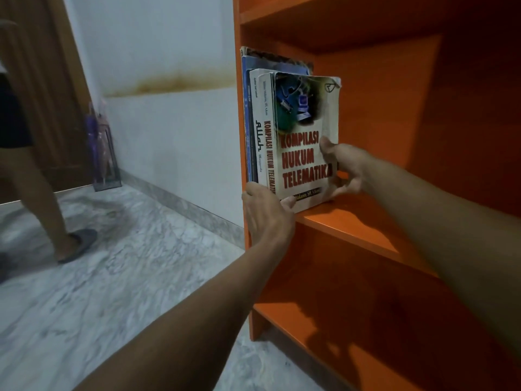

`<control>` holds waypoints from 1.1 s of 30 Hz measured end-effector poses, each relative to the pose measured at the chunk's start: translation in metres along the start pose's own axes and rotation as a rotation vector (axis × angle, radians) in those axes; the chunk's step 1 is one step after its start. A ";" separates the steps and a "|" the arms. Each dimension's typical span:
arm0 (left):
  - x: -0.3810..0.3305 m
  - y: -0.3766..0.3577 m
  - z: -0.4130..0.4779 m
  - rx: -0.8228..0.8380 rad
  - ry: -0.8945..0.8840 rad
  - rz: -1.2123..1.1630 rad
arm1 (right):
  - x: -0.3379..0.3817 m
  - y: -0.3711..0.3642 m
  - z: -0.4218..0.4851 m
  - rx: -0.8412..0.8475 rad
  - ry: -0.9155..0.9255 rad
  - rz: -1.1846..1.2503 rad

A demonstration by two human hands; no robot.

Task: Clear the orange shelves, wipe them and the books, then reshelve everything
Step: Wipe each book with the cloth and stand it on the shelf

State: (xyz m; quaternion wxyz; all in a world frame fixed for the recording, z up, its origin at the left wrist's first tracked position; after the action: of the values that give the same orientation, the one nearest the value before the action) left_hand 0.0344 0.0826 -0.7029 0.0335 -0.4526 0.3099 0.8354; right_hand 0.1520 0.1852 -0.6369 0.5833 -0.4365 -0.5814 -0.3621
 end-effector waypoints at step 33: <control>0.063 0.052 -0.008 0.446 -0.240 0.099 | -0.062 -0.050 -0.086 -0.470 0.190 -0.367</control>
State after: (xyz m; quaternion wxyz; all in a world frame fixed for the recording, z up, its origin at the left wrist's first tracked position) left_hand -0.0146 0.0218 -0.7297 0.1280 -0.3158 0.5021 0.7949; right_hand 0.1326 0.0818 -0.6888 0.4431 -0.4114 -0.4937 -0.6250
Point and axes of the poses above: each hand's wrist, its own z-axis towards the middle knuckle, its own y-axis out of the back of the hand, x = y × z, the point moved 3 cm from there along z, towards the middle knuckle, and after that the axes turned 11 degrees about z, right-handed, at the moved point
